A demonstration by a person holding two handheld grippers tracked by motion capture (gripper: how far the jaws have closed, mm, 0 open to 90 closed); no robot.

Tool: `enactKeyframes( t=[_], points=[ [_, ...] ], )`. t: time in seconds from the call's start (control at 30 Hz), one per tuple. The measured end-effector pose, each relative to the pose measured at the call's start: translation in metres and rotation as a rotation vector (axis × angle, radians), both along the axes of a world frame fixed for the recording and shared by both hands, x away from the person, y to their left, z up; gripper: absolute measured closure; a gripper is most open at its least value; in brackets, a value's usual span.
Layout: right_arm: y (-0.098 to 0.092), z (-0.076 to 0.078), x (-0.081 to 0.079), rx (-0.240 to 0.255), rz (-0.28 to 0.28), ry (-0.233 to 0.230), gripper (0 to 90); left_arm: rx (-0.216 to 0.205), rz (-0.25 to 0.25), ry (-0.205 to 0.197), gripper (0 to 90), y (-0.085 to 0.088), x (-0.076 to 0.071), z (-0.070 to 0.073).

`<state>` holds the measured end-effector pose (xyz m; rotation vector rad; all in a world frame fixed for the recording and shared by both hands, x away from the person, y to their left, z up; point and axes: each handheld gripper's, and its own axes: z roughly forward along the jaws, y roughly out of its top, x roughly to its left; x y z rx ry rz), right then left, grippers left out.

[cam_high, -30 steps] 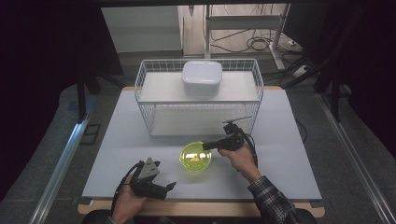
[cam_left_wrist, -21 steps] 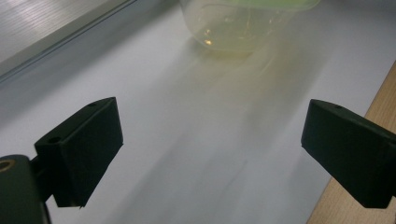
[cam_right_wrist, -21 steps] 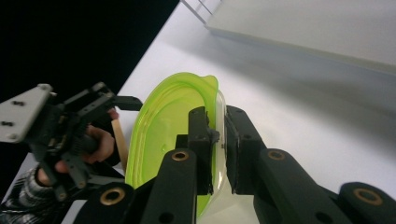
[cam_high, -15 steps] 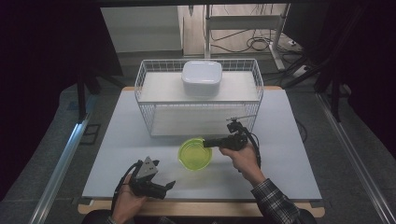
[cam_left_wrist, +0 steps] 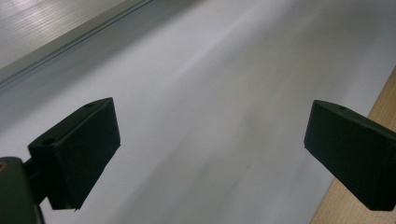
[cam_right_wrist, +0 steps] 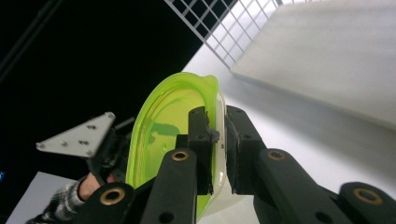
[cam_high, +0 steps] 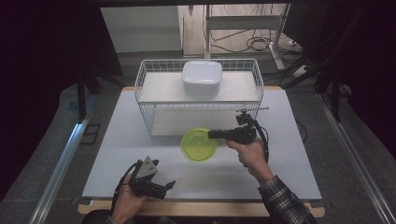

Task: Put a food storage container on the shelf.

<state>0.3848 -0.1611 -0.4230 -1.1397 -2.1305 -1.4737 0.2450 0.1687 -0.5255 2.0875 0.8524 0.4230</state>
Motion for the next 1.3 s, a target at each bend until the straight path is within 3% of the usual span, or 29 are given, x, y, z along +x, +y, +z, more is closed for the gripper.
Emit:
enactKeyframes(
  t=[0.63, 1.3],
  points=[
    [-0.017, 0.060, 0.012, 0.046, -0.054, -0.059, 82.0, 0.007, -0.003, 0.002, 3.1, -0.001, 0.000, -0.001],
    [-0.013, 0.122, 0.028, 0.096, -0.110, -0.111, 82.0, 0.011, -0.011, 0.002, 3.2, -0.003, 0.000, -0.001]
  ],
)
